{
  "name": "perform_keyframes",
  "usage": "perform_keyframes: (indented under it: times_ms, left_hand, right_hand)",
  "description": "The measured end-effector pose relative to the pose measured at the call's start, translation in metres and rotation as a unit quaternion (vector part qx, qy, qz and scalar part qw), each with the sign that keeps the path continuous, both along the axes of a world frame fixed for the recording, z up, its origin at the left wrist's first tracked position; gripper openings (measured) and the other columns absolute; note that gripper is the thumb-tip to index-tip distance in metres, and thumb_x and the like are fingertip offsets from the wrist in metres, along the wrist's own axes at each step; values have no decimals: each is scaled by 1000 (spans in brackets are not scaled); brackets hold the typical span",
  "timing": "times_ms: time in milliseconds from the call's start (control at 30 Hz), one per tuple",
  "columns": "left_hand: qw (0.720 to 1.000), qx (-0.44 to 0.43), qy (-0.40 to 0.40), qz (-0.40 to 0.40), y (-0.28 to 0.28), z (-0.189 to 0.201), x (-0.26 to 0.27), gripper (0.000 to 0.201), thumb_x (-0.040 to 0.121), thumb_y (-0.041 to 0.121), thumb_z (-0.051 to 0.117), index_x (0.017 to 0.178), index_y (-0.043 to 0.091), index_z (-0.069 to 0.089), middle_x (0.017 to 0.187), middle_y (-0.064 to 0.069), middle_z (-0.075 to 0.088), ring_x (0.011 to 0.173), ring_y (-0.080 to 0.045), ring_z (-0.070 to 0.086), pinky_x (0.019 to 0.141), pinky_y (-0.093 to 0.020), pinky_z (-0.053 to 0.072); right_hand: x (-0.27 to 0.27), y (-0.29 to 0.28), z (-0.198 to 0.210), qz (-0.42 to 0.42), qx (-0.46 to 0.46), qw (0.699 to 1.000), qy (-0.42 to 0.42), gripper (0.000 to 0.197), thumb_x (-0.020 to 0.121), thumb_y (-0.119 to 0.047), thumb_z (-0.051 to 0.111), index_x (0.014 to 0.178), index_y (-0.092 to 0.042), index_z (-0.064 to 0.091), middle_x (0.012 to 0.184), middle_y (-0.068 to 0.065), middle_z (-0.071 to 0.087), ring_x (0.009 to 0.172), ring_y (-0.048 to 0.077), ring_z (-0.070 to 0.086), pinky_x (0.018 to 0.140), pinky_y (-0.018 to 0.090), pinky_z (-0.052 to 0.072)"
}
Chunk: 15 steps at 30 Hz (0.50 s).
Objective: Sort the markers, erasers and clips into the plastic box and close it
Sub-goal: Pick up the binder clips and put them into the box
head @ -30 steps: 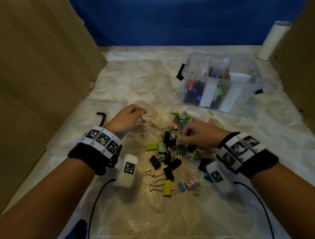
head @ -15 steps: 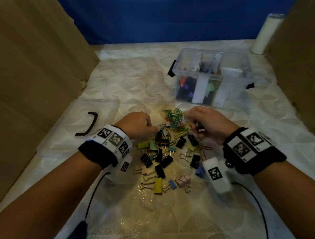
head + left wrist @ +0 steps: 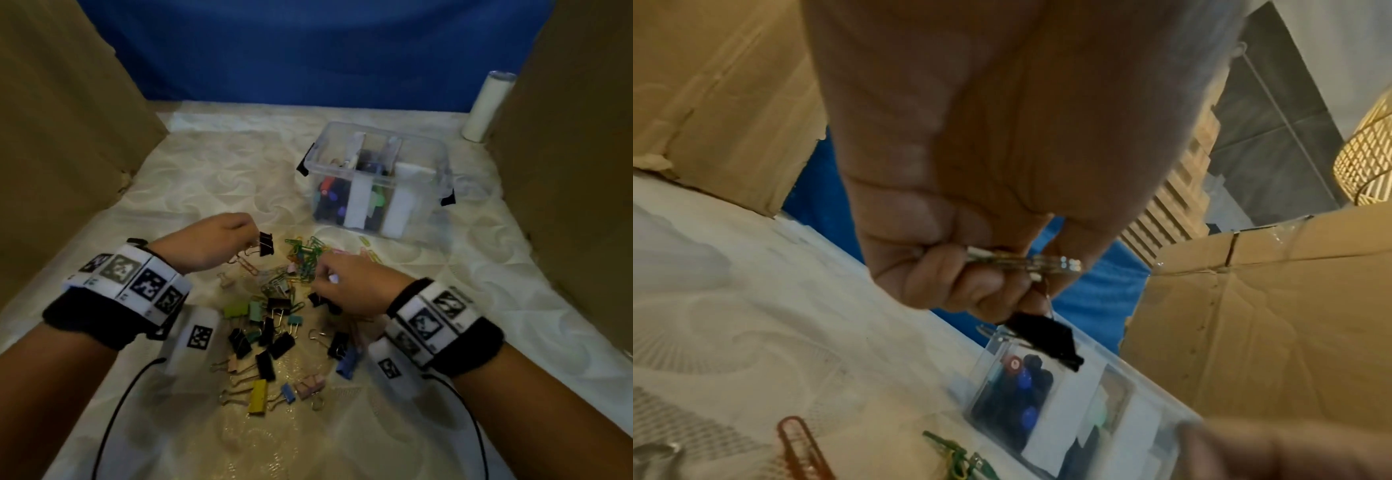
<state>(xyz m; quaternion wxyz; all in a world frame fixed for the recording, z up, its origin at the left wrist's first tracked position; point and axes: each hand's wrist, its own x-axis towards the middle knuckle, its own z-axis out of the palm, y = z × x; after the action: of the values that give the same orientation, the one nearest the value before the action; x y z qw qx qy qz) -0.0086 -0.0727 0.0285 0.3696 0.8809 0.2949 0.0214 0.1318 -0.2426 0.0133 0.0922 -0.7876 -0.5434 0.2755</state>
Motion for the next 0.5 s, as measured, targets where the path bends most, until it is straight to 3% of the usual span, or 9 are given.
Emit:
perform_keyframes:
  times_ms: [67, 167, 233, 300, 400, 500]
  left_hand:
    - [1000, -15, -10, 7, -2, 0, 3, 29, 99, 19, 40, 72, 12, 47, 66, -1, 41, 58, -18, 35, 64, -34, 31]
    - [1000, -15, -12, 15, -6, -3, 8, 29, 99, 19, 40, 73, 11, 47, 65, -1, 41, 57, -17, 34, 61, -34, 30]
    - [1000, -11, -14, 22, -7, -5, 10, 27, 99, 22, 42, 75, 14, 52, 66, 1, 44, 58, -16, 37, 61, -33, 32]
    - [1000, 2, -4, 15, -9, -5, 14, 23, 98, 26, 43, 81, 17, 56, 69, 1, 49, 60, -16, 42, 61, -32, 35]
    - [999, 47, 21, 5, -14, -4, 19, 21, 97, 30, 45, 89, 17, 58, 78, -7, 57, 65, -19, 48, 61, -31, 37]
    - [997, 73, 20, -1, -17, -3, 21, 19, 95, 32, 49, 88, 16, 58, 78, -10, 58, 63, -20, 49, 59, -31, 36]
  right_hand:
    - [17, -17, 21, -29, 63, 997, 40, 21, 96, -39, 46, 98, -20, 53, 95, 0, 60, 75, 13, 54, 64, 26, 41]
    - [50, -33, 55, -121, 172, 975, 74, 19, 96, -39, 47, 93, -22, 53, 77, -3, 59, 59, 9, 51, 53, 24, 40]
    - [85, -27, 70, -196, 259, 945, 34, 17, 95, -37, 48, 91, -21, 52, 75, -1, 60, 60, 13, 52, 58, 27, 43]
    - [123, -10, 81, -254, 305, 917, -34, 17, 93, -35, 49, 91, -18, 49, 88, 10, 65, 74, 23, 57, 69, 33, 45]
    - [170, 20, 89, -269, 265, 916, -134, 13, 94, -26, 45, 95, -13, 48, 109, 18, 61, 98, 34, 58, 76, 34, 42]
    - [199, 45, 93, -257, 161, 935, -186, 17, 95, -22, 46, 102, -8, 50, 101, 15, 55, 92, 32, 55, 71, 33, 39]
